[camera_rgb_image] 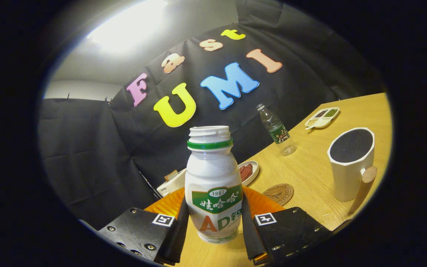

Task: Take the bottle from table, then pour the juice into the cup, finally place the bottle on the coaster

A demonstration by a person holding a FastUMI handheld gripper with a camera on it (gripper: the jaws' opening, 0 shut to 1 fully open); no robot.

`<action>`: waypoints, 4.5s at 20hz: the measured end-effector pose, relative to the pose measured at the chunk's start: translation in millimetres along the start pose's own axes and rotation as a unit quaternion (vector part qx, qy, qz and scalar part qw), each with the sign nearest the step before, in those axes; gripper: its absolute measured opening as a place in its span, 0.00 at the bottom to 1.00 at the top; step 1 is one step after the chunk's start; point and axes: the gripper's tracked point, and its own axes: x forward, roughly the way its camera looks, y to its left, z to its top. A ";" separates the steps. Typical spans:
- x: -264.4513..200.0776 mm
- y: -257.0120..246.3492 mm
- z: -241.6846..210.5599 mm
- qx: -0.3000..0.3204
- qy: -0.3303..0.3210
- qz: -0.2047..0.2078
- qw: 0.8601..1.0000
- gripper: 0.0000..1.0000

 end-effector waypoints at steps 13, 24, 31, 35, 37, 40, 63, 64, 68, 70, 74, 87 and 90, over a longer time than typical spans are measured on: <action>-10.0 -12.6 44.8 0.193 -0.059 0.039 0.979 0.64; -10.2 -31.5 58.5 0.311 -0.086 0.058 0.945 0.63; -7.1 -34.5 63.0 0.354 -0.089 0.060 0.929 0.63; -7.2 -34.1 64.7 0.385 -0.091 0.064 0.916 0.64; -8.1 -34.0 64.9 0.401 -0.092 0.064 0.909 0.64; -11.4 -35.2 64.6 0.419 -0.094 0.066 0.901 0.64; -7.7 -34.6 75.7 0.486 -0.110 0.084 0.863 0.64; -7.7 -34.2 75.0 0.488 -0.109 0.084 0.862 0.64; -9.1 -30.4 75.7 0.495 -0.111 0.086 0.858 0.64; -8.2 -27.7 75.8 0.495 -0.110 0.089 0.857 0.63; -8.3 -26.2 75.7 0.499 -0.110 0.091 0.855 0.64; -9.3 -20.7 76.5 0.515 -0.110 0.100 0.844 0.64; -9.9 -21.2 76.9 0.517 -0.110 0.101 0.843 0.64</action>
